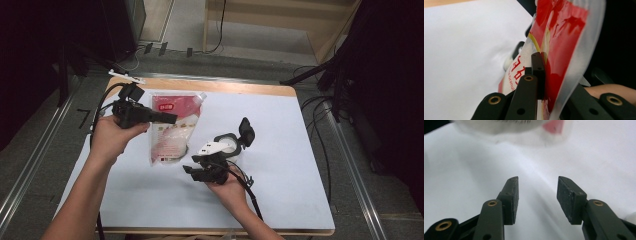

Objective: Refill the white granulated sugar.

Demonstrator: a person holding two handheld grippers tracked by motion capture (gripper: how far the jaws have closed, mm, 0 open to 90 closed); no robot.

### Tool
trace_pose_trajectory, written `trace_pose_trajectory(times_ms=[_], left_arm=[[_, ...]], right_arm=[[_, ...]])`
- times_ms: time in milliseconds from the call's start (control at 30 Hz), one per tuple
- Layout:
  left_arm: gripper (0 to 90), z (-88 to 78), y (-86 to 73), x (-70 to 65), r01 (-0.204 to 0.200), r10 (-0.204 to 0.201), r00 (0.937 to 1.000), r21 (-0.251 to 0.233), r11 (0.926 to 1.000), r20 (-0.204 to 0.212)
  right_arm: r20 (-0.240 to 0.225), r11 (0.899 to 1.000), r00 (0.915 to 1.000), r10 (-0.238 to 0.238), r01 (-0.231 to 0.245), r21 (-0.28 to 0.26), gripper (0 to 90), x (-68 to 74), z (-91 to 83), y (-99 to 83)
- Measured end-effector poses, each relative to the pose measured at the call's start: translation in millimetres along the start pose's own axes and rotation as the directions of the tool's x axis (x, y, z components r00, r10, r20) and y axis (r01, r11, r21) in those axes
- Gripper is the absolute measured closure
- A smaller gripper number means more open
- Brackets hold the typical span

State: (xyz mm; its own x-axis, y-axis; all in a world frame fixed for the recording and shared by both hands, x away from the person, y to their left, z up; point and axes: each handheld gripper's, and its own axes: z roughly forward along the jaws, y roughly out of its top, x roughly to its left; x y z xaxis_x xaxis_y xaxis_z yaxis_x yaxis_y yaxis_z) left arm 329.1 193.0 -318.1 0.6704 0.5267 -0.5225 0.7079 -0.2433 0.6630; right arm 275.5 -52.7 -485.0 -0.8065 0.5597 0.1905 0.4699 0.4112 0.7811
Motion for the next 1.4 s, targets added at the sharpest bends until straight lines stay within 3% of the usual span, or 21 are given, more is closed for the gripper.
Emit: trace_pose_trajectory(times_ms=[267, 633, 833, 900, 967, 1067, 1167, 1333, 1400], left_arm=[[90.0, 1.7, 0.2, 25.1, 0.020, -0.020, 0.9938, -0.005, 0.9998, -0.109], [90.0, 32.4, 6.8, 48.1, -0.008, 0.008, 0.9905, 0.001, 1.0000, -0.137], [89.9, 51.7, 11.4, 55.1, -0.075, 0.073, 0.9836, -0.006, 0.9971, -0.165], [89.7, 56.8, 10.5, 59.3, -0.071, 0.069, 0.9852, -0.007, 0.9974, -0.157], [89.7, 60.7, 8.7, 63.0, -0.063, 0.061, 0.9817, -0.004, 0.9980, -0.180], [90.0, 61.1, 5.3, 70.6, -0.046, 0.041, 0.9863, -0.026, 0.9986, -0.160], [89.6, 58.4, 3.3, 73.4, -0.037, 0.031, 0.9880, -0.035, 0.9987, -0.151], [87.8, 53.6, -4.1, 75.4, -0.035, 0.027, 0.9905, -0.056, 0.9978, -0.135], [87.0, 52.2, -6.4, 75.7, -0.049, 0.042, 0.9909, -0.052, 0.9974, -0.128]], right_arm=[[-0.031, 0.999, 0.9988, 0.038, -0.038, -0.015, 50.8, -6.3, -3.3, 2.0], [-0.052, 0.999, 0.9977, 0.043, -0.043, -0.010, 49.0, -11.0, -16.7, 6.0], [-0.055, 1.000, 0.9983, 0.017, -0.018, -0.025, 47.6, -13.0, -33.2, 9.7], [-0.051, 0.999, 0.9986, 0.009, -0.011, -0.034, 47.0, -13.4, -39.4, 9.1], [-0.046, 1.000, 0.9989, 0.004, -0.005, -0.017, 47.3, -13.2, -42.3, 7.9], [-0.034, 1.000, 0.9991, -0.026, 0.026, 0.006, 47.8, -12.5, -47.2, 4.0], [-0.049, 1.000, 0.9987, -0.011, 0.011, -0.005, 47.8, -13.0, -52.5, 0.7], [-0.067, 1.000, 0.9978, -0.006, 0.005, -0.019, 46.5, -11.9, -46.8, 0.5], [-0.071, 1.000, 0.9975, -0.003, 0.002, -0.012, 46.3, -11.1, -44.2, 1.0]])
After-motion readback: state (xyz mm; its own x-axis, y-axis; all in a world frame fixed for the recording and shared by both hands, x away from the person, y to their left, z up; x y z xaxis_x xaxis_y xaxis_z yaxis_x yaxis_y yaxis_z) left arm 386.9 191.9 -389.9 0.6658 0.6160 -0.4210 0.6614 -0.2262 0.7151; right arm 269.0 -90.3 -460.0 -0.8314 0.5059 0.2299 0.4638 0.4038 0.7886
